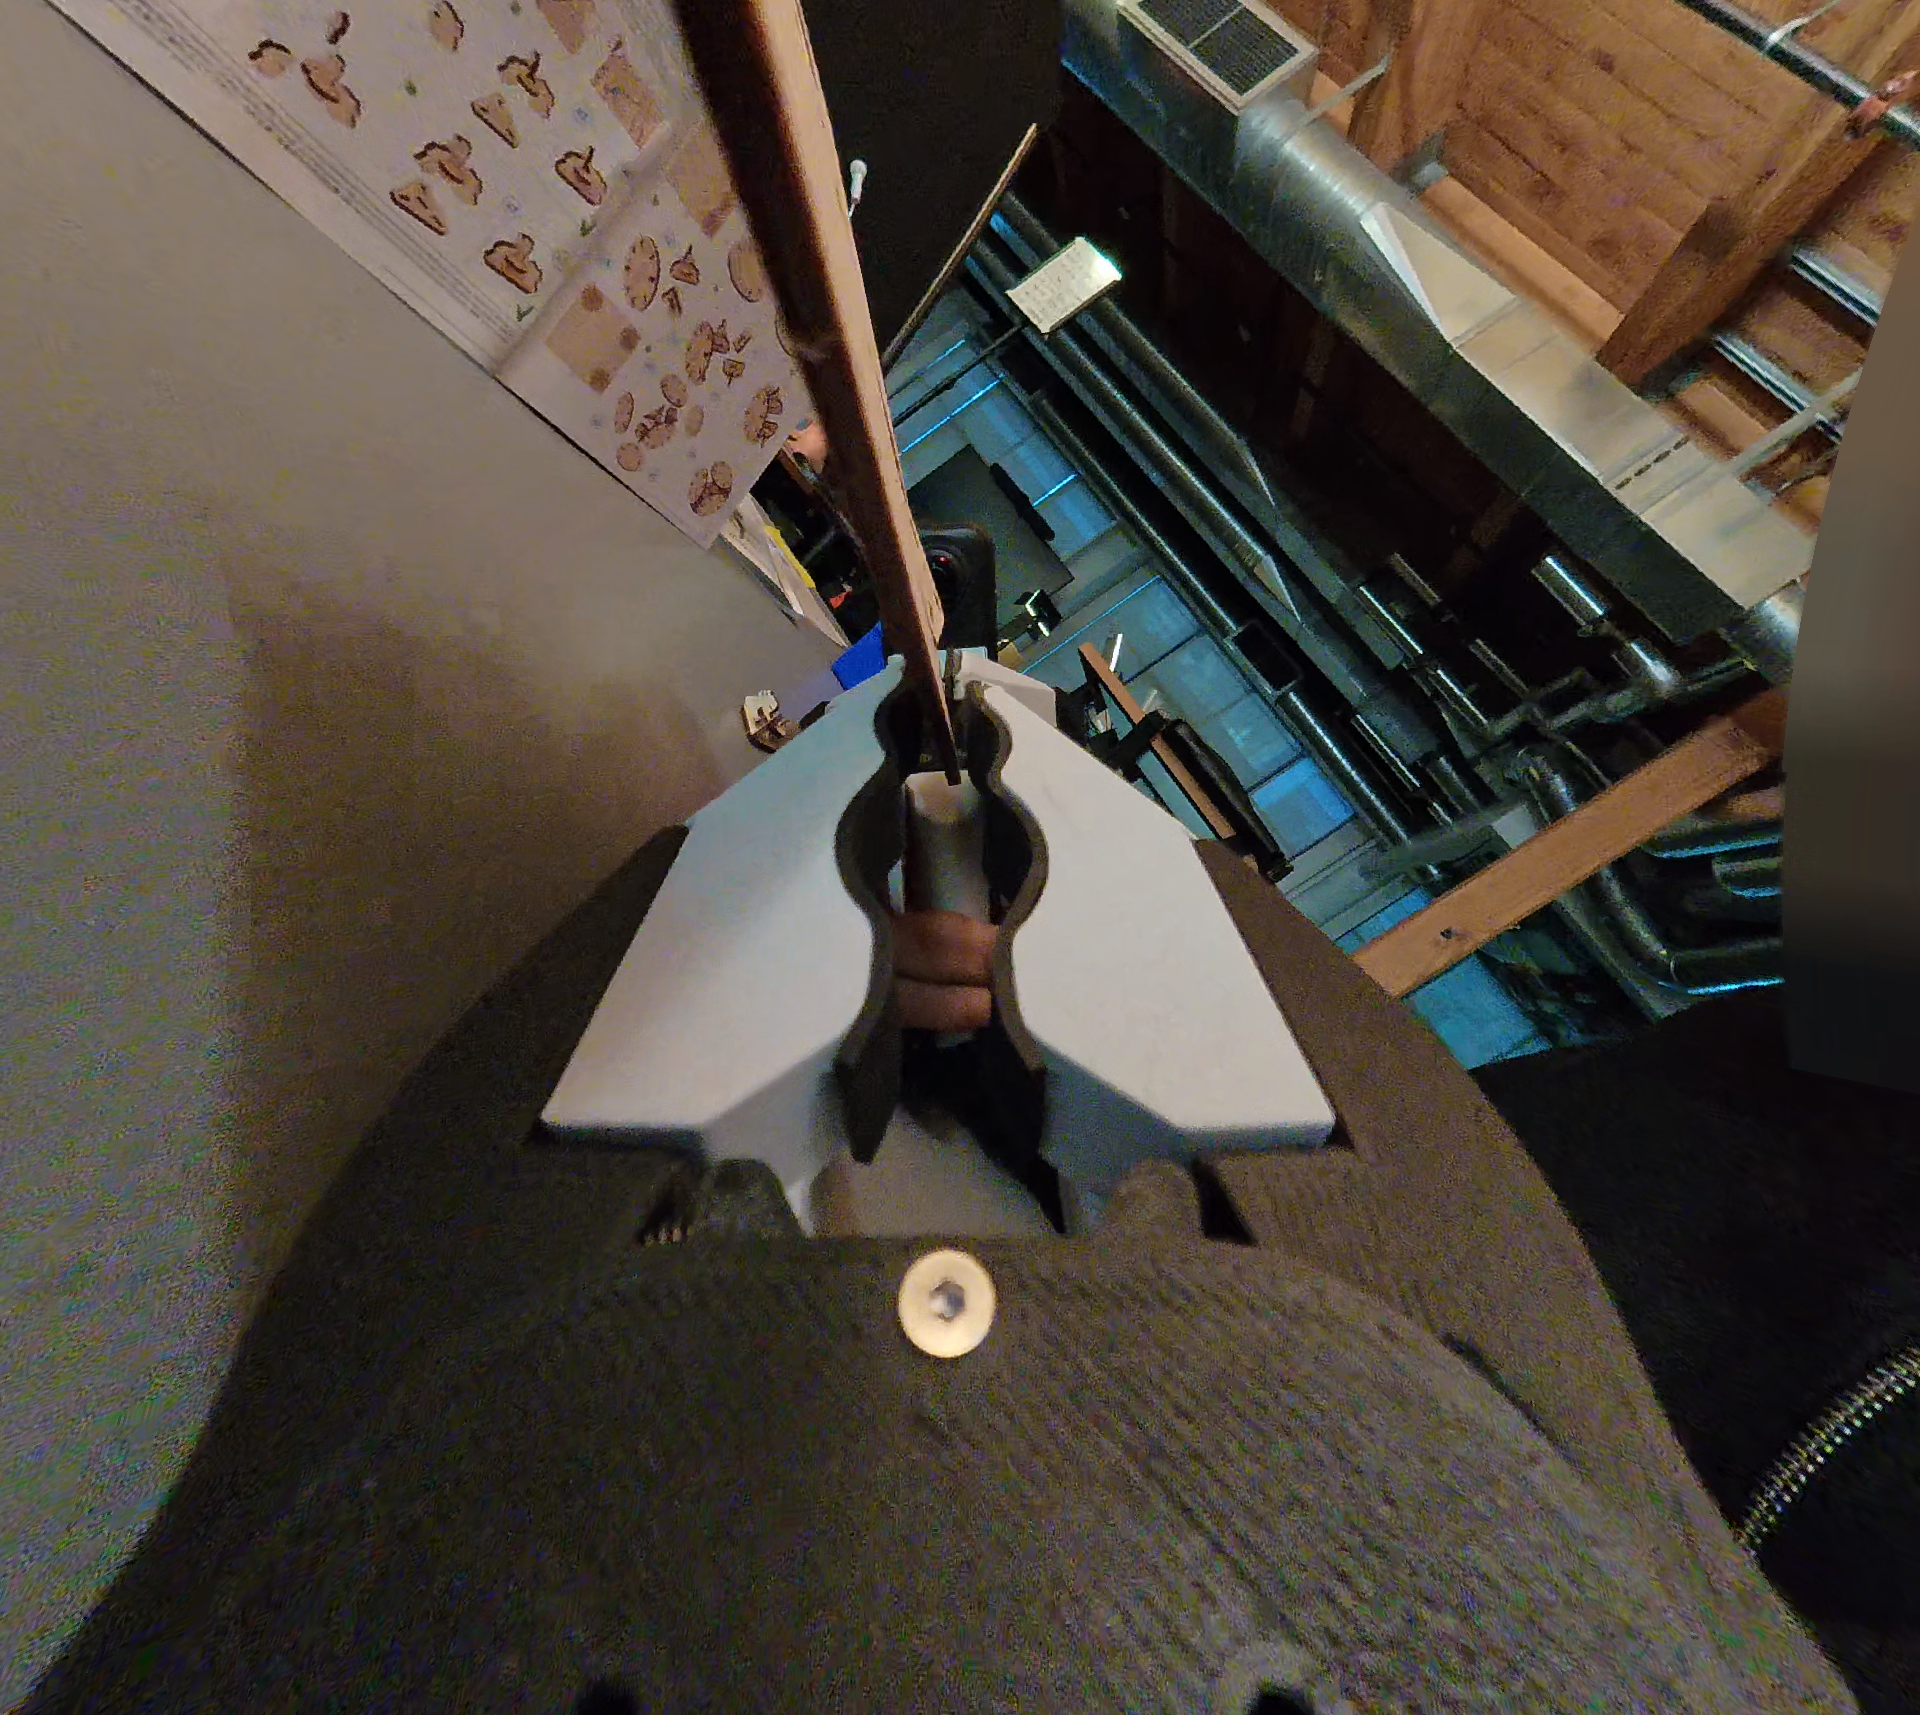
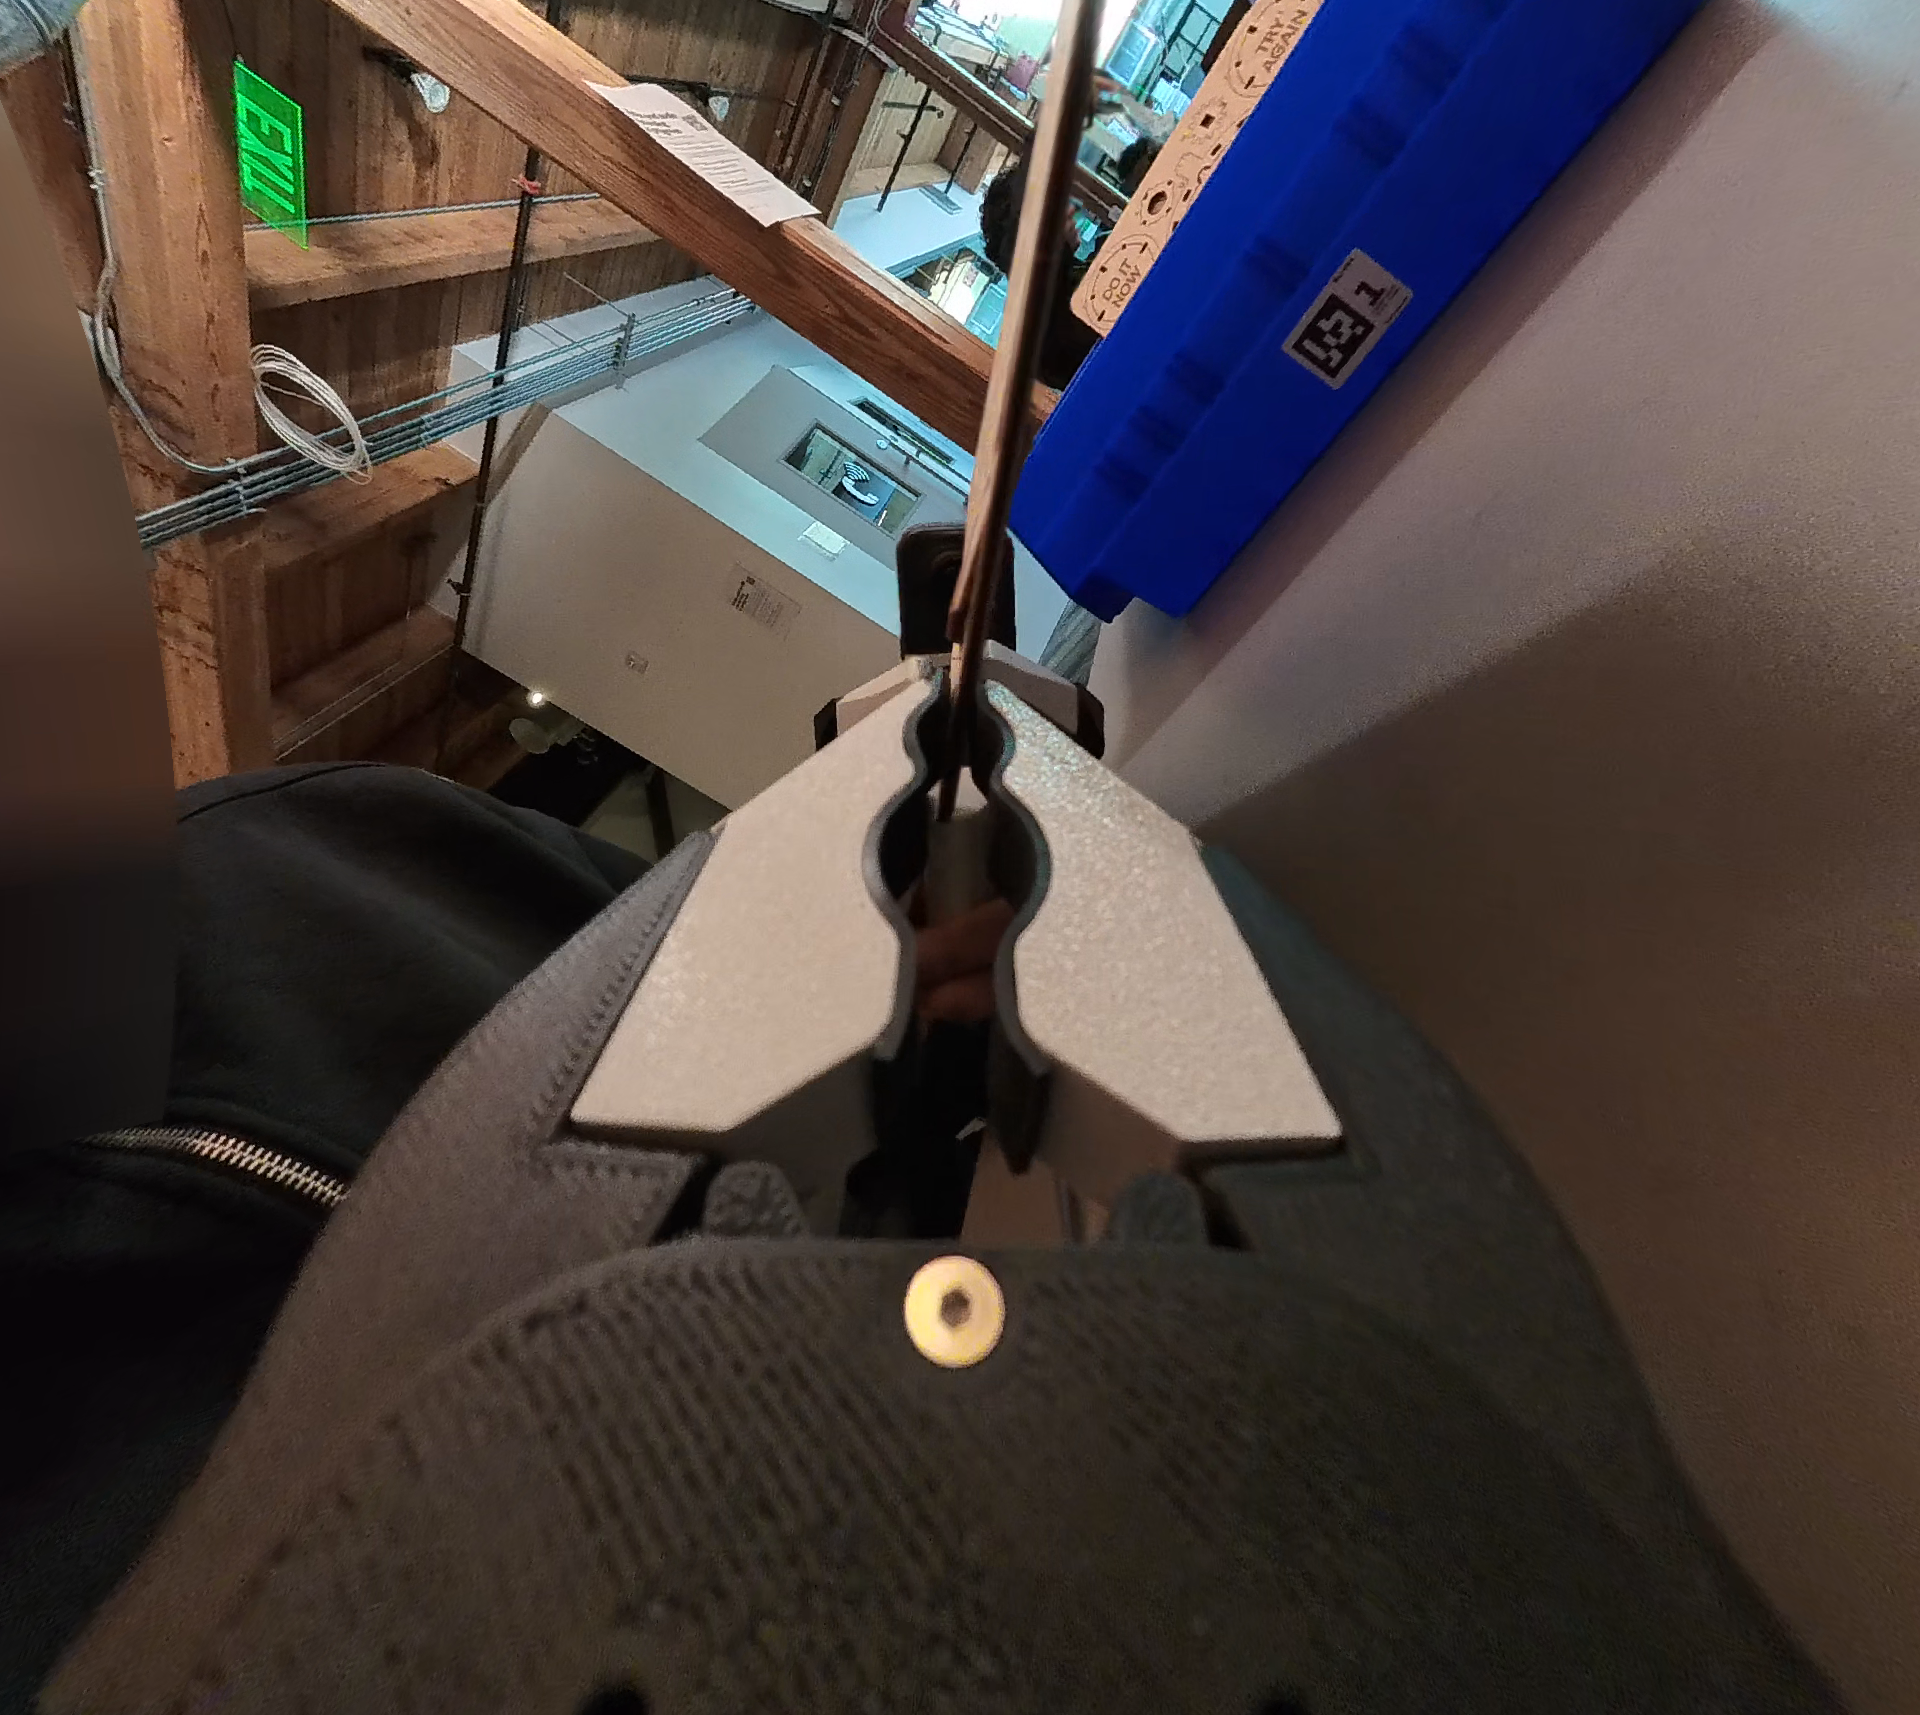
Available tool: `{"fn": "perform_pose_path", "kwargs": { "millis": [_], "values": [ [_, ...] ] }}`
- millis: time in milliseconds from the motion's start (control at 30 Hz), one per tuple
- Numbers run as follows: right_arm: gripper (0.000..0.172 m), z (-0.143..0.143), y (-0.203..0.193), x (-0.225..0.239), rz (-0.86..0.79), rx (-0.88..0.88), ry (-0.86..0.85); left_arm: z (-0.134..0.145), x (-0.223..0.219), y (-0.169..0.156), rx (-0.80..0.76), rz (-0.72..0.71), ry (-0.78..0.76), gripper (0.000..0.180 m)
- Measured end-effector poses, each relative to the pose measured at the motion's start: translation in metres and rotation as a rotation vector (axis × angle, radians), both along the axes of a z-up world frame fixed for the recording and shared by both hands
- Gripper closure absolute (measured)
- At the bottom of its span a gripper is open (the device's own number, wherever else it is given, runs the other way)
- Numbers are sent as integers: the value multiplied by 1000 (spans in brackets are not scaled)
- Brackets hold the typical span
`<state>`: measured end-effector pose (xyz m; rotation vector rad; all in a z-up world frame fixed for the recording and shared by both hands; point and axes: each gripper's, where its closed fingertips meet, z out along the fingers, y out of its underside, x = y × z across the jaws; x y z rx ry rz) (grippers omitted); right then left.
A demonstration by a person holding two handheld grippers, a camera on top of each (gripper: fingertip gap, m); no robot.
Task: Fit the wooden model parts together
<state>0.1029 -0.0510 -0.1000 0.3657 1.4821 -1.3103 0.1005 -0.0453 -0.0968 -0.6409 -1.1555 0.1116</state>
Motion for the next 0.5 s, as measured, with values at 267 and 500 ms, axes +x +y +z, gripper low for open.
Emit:
{"fn": "perform_pose_path", "kwargs": {
  "millis": [267, 500],
  "values": [
    [170, 1, 1, -3, -19, -11, 22, 2, 1, -11, 97, 7, 12, 180],
    [170, -1, 0, -8, -56, -5, 45, -2, -1, -9, 55, 27, -24, 180]
  ]
}}
